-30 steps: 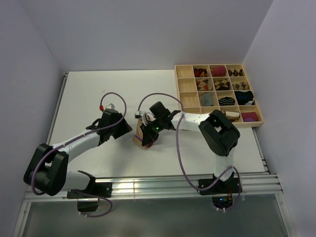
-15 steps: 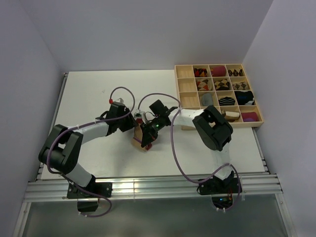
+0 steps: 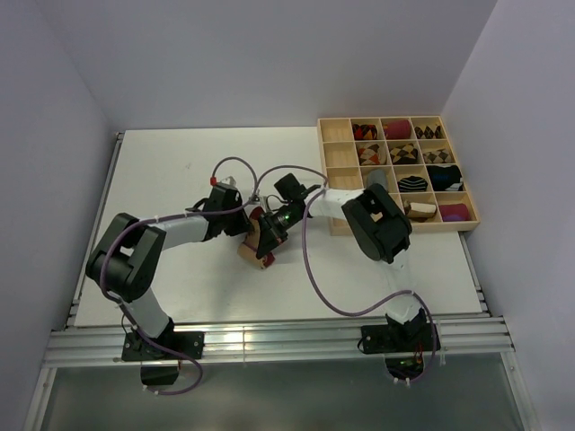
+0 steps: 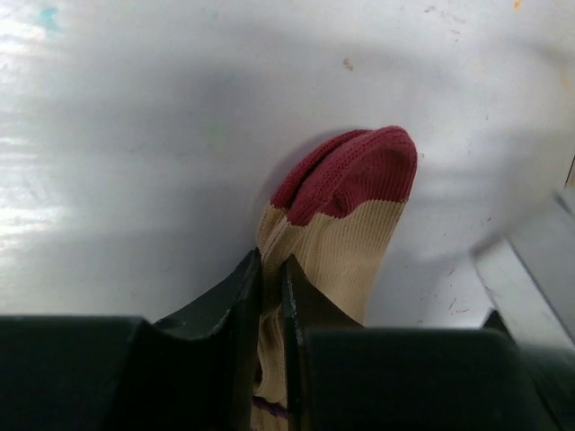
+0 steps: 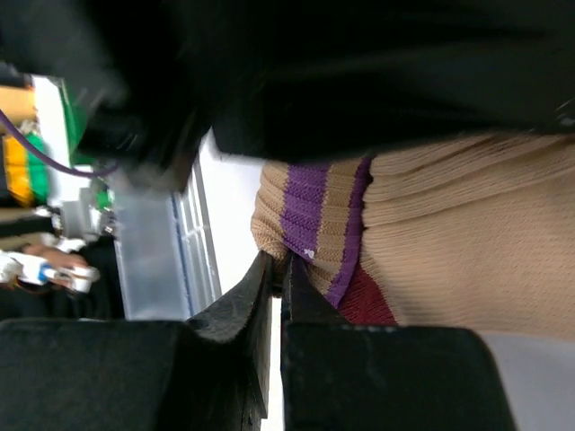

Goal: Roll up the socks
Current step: Roll the sock at the center of the board.

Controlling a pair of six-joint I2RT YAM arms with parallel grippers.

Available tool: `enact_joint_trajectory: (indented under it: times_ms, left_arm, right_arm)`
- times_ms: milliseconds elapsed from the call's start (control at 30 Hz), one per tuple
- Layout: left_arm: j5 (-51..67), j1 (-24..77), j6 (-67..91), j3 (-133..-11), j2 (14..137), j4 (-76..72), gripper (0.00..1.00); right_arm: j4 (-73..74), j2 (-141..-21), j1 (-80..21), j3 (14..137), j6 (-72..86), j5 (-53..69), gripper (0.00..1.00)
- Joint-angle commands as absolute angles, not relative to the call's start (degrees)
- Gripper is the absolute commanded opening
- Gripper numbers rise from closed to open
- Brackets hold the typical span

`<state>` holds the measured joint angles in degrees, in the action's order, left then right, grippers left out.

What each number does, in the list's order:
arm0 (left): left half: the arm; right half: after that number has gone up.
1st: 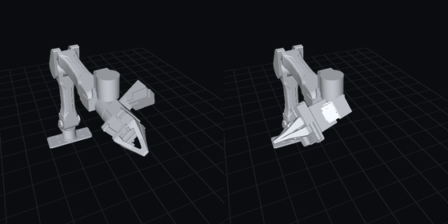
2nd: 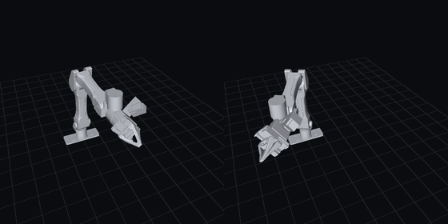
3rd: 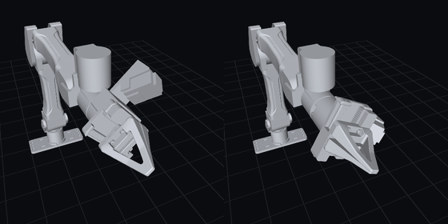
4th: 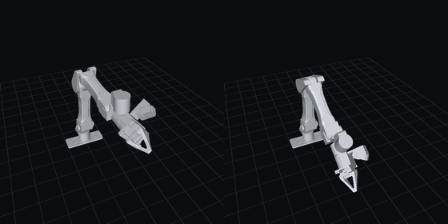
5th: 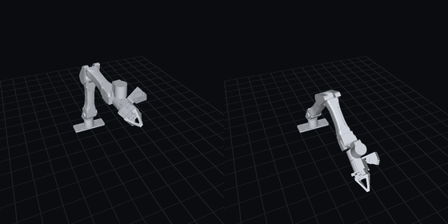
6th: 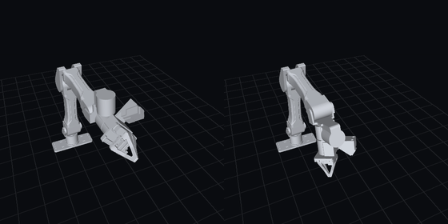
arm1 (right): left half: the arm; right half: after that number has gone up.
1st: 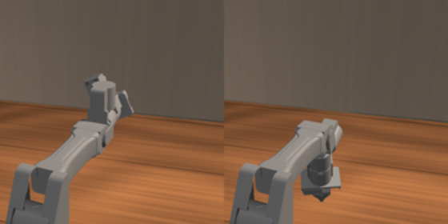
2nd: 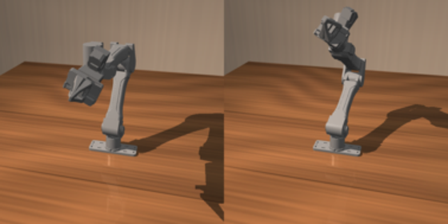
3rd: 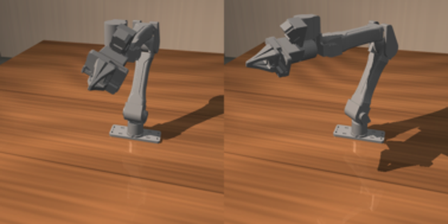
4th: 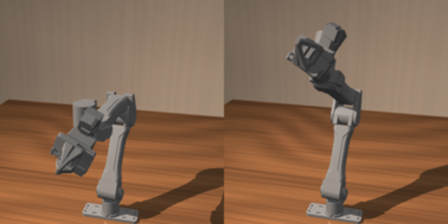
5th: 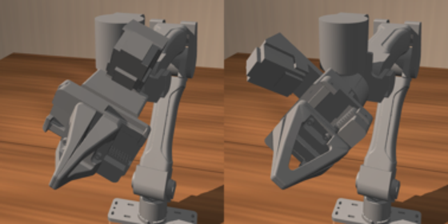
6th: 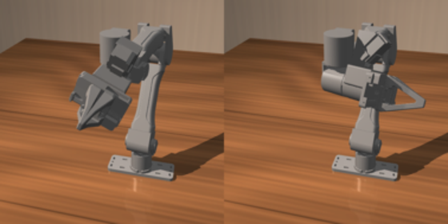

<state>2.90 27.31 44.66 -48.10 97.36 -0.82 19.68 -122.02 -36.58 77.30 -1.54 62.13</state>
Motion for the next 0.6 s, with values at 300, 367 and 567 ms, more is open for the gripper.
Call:
enact_joint_trajectory:
  times_ms: [300, 367, 567]
  left_arm:
    - [0.5, 30.1, 36.7, -51.7, 98.9, -5.1, 0.25]
    - [0.6, 30.1, 36.2, -51.5, 99.1, -5.4, 0.28]
    - [-2.4, 30.3, 35.4, -53.1, 98.3, -2.2, 0.46]
  right_arm:
    - [21.4, -130.3, -33.0, 84.1, 8.3, 54.4, 0.00]
    - [22.4, -131.0, -32.7, 84.7, 9.0, 51.6, 0.00]
    - [21.4, -131.0, -32.7, 83.7, 11.1, 49.0, 0.00]
